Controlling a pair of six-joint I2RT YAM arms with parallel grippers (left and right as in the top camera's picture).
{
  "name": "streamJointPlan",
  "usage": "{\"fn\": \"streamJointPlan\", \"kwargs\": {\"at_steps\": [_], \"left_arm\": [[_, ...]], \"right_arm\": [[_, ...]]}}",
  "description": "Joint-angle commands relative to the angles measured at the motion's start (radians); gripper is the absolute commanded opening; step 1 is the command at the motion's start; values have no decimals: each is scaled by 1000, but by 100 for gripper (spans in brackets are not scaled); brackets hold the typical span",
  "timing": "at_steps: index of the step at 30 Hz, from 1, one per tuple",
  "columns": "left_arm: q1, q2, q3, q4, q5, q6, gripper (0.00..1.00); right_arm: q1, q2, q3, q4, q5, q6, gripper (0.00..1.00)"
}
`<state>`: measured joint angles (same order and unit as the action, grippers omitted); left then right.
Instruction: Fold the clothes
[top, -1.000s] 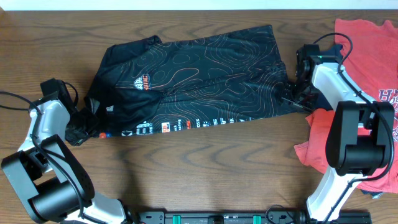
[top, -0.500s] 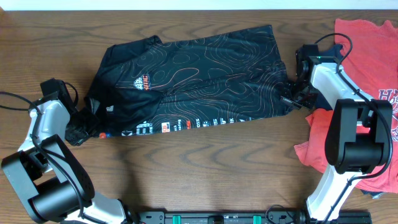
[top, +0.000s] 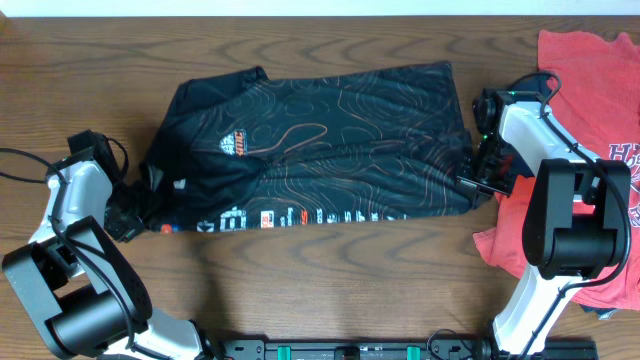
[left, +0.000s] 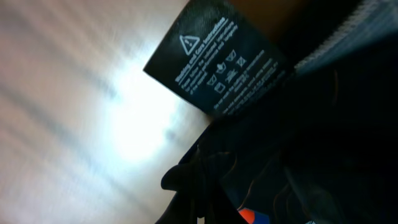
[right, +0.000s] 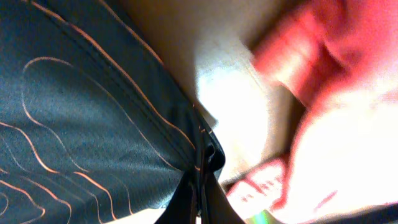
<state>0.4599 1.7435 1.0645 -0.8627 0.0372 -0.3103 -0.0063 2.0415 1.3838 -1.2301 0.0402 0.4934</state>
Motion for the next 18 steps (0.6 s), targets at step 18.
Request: {"fn": "streamJointPlan", "kwargs": {"at_steps": [18], "left_arm": [[61, -137, 27, -163, -135, -129, 42]], "right_arm": [[69, -47, -6, -77, 46, -26, 6]]}}
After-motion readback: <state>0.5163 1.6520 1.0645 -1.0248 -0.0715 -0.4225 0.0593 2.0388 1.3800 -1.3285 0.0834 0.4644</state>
